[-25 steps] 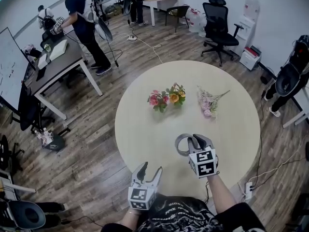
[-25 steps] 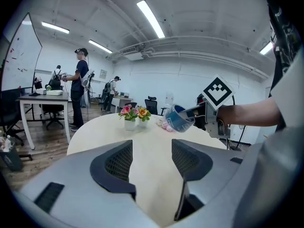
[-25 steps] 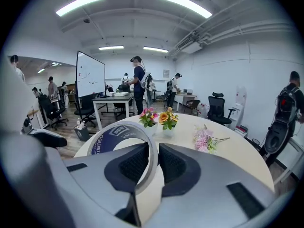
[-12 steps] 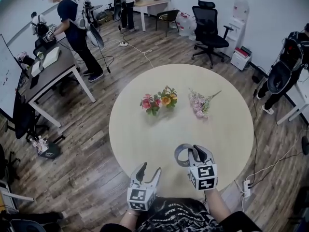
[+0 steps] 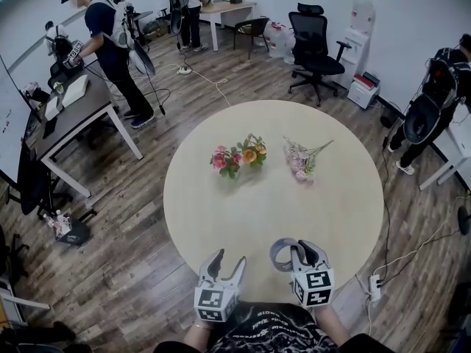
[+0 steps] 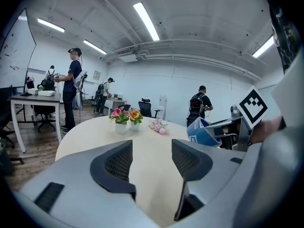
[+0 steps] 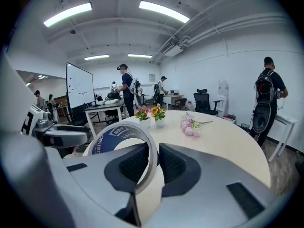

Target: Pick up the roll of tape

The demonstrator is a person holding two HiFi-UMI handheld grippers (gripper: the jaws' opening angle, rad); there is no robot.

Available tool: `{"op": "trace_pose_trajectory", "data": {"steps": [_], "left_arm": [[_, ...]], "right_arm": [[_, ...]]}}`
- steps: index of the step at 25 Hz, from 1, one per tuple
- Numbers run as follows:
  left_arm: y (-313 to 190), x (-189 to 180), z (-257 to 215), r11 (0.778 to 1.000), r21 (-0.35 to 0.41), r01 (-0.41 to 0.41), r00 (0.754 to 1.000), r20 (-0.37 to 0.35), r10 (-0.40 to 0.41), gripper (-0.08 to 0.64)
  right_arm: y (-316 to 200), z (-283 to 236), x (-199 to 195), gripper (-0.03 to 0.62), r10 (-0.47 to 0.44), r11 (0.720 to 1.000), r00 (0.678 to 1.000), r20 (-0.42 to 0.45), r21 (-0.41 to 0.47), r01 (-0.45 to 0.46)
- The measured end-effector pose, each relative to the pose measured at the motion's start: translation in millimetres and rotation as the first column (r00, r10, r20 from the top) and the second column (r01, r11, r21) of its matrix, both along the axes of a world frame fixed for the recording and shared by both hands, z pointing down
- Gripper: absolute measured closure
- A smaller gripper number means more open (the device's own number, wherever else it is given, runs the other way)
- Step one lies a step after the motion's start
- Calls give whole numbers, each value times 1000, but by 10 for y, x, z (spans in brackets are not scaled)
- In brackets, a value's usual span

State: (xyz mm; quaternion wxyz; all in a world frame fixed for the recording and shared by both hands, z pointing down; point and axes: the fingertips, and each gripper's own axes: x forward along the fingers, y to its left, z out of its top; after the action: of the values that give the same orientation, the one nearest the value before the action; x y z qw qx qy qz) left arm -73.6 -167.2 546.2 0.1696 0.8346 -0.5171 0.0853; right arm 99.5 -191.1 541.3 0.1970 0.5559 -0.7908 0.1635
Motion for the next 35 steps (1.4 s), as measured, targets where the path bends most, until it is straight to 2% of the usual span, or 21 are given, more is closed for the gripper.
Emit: {"op": "trace_pose_trajectory", "data": {"steps": [6,13,19,27,35], "left_arm": [[15,42,30,1000,-5,-6,1000,0,6,281],[-13,132,26,999,-9,-32,999,-7,32,285],[-24,188,4,999,4,-52,998,-21,52,345],[-38,209,3,998,9,-63,998,-22,63,508],[-18,265,-15,995,14,-102,994,-28,102,538]], "right_arm": [[165,124,29,515,-10,1000,999,-31,-18,9],[116,130,39,515,-11,1000,999,-39,-18,10],[84,131,-7,515,-15,1000,999,-36,-17,14],[53,145,-46,517,-29,999,999,-29,-14,29],[51,155,-61,520,-35,999,999,-28,-11,34]]}}
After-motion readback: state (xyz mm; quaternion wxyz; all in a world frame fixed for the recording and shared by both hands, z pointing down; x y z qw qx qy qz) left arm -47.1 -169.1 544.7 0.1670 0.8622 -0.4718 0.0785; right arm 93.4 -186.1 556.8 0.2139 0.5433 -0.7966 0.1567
